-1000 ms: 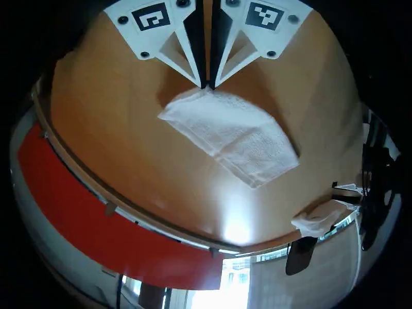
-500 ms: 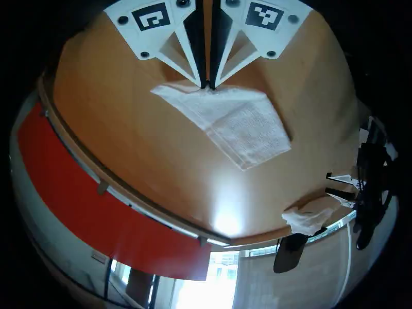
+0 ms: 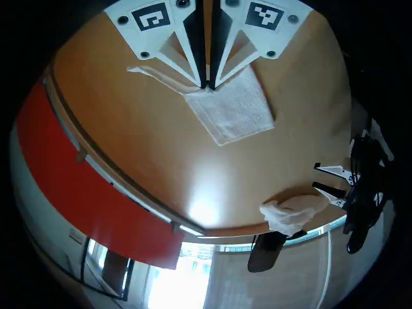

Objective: Fold towel

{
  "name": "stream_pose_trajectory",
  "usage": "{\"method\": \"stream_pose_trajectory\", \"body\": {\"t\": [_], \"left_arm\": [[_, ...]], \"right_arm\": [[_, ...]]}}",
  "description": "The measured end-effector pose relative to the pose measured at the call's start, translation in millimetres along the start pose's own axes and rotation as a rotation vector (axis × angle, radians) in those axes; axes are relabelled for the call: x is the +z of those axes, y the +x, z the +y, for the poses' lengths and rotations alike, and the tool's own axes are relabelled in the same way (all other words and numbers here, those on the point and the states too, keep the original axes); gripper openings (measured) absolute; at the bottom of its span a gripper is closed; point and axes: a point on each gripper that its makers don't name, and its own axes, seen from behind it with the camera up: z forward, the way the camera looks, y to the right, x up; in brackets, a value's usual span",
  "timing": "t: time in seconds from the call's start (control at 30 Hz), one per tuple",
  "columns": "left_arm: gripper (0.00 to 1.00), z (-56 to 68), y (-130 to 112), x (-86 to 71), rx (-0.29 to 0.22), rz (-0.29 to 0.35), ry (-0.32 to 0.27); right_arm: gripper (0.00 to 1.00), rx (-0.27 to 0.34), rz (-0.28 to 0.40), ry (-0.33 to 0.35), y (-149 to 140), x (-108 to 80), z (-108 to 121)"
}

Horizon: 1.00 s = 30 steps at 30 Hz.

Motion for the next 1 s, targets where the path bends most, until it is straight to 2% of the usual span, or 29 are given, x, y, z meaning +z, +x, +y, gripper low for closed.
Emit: {"method": "stream_pose_trajectory", "body": {"t": [0.27, 0.6, 0.8, 1.0], "left_arm": [[0.96, 0.1, -3.6, -5.2, 0.001, -0.001, 0.002], [0.96, -2.9, -5.5, -12.7, 0.004, 0.002, 0.014], [0.96, -5.6, -9.4, -15.9, -0.009, 0.000, 0.022], [0.96, -8.3, -13.4, -16.3, -0.010, -0.005, 0.025]], "right_arm": [[0.04, -0.061, -0.010, 0.086, 17.5, 21.0, -23.0], [0.04, -0.140, -0.059, 0.223, 22.0, 72.8, -69.9], [0.04, -0.156, -0.112, 0.284, 5.3, 104.8, -91.4], [0.04, -0.137, -0.141, 0.292, -5.7, 119.2, -95.9]]}}
